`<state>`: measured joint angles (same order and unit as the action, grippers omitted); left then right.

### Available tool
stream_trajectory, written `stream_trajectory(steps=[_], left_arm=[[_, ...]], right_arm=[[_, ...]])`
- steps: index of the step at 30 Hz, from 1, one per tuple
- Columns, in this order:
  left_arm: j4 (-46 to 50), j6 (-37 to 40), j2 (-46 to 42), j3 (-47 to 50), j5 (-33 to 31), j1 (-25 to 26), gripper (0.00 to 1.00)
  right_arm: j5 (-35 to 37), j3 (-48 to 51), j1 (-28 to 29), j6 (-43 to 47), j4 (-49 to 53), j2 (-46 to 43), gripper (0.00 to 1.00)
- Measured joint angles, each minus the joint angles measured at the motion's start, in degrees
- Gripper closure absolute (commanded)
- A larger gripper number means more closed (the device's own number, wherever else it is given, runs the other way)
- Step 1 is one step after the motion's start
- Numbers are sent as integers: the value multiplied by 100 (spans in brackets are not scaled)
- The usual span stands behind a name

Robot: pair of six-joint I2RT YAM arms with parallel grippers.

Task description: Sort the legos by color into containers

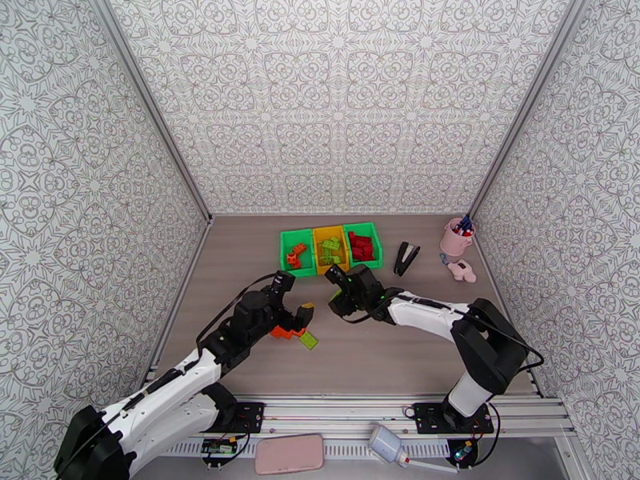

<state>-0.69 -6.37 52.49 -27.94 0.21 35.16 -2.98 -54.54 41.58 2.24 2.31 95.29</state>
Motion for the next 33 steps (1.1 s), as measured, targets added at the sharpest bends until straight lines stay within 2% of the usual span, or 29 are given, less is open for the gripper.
stream_trajectory(steps=[8,23,33], left_arm=[[0,-4,-83,-2,17,59,0],[9,-26,-321,111,24,96,0],[7,-48,-321,120,90,151,0]], right_arm=[[-22,-48,-48,-79,-138,-26,52],[-179,-1021,-219,76,-13,337,52],[-212,-1071,-245,70,-17,369,52]])
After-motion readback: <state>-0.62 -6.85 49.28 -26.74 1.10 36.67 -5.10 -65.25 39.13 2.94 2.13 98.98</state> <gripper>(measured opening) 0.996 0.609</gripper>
